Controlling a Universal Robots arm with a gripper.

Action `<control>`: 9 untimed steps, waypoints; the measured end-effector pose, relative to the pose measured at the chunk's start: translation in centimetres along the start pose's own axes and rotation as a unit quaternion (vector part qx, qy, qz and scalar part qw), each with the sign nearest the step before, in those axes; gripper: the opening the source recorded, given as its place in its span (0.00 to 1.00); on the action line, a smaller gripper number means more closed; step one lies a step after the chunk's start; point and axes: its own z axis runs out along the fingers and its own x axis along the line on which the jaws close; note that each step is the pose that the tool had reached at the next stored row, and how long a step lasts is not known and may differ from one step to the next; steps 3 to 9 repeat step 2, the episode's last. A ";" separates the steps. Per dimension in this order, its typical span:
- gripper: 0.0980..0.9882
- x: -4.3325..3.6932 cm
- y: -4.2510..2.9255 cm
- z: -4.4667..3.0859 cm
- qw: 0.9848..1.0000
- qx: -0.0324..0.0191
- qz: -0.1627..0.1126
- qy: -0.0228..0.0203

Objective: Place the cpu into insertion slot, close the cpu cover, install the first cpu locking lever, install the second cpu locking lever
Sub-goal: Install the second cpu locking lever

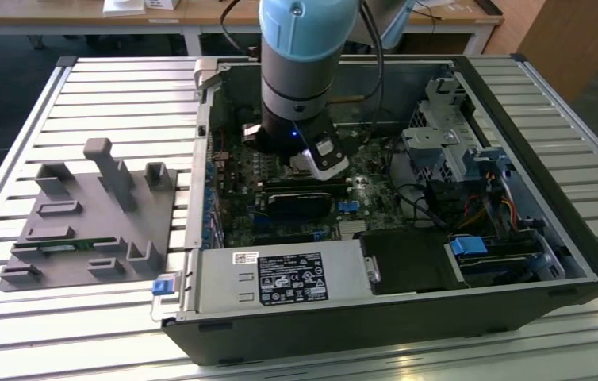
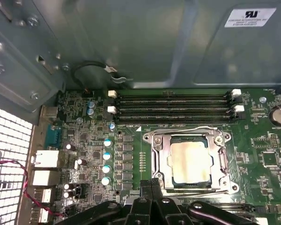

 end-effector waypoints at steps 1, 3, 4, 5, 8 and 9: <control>0.01 0.00 0.00 0.00 1.000 0.000 0.000 0.000; 0.01 0.00 0.00 0.00 1.000 0.000 0.000 0.000; 0.01 0.00 0.00 0.00 1.000 0.000 0.000 0.000; 0.01 0.00 0.00 0.00 1.000 0.000 0.000 0.000; 0.01 0.00 0.00 0.00 1.000 0.000 0.000 0.000; 0.01 0.00 0.00 0.00 1.000 0.000 0.000 0.000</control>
